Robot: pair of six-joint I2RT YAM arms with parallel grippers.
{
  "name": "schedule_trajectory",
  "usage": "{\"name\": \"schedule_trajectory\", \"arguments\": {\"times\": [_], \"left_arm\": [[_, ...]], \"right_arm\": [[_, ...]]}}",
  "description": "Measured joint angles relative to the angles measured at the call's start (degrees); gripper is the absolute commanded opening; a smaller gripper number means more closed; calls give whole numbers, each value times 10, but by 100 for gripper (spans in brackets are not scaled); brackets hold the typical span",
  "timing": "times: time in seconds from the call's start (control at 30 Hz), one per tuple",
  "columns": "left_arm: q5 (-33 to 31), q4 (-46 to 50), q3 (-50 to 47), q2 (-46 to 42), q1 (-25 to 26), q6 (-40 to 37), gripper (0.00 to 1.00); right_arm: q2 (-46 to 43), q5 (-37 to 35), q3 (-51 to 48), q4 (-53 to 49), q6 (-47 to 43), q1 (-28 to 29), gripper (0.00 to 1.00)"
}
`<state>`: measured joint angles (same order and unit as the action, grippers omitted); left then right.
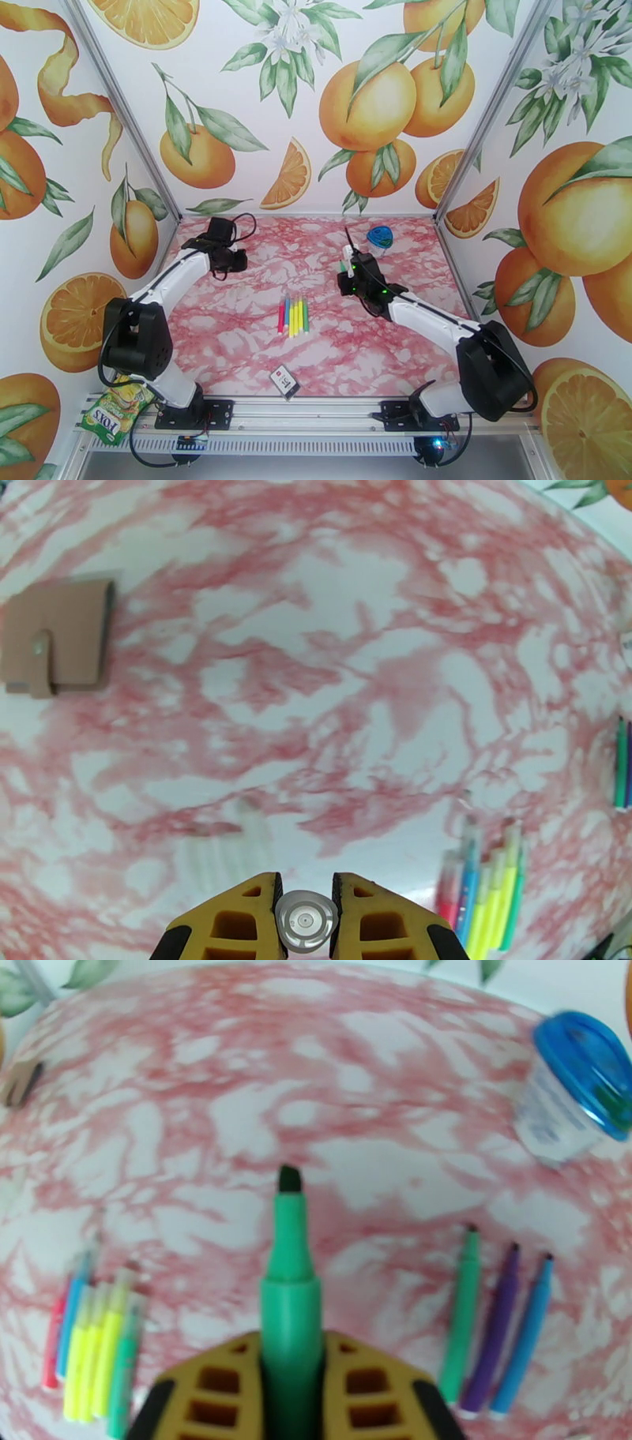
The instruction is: Open the pen caps
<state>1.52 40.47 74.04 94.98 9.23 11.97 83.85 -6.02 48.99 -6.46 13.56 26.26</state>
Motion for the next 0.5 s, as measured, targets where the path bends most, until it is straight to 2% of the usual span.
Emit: {"name": "schedule_trajectory", "arguments": {"times": [0.5], "left_arm": [[-87,18,-50,0,-47,-6,0]], "right_arm": [[24,-65,21,-80,-1,-90,0]]}}
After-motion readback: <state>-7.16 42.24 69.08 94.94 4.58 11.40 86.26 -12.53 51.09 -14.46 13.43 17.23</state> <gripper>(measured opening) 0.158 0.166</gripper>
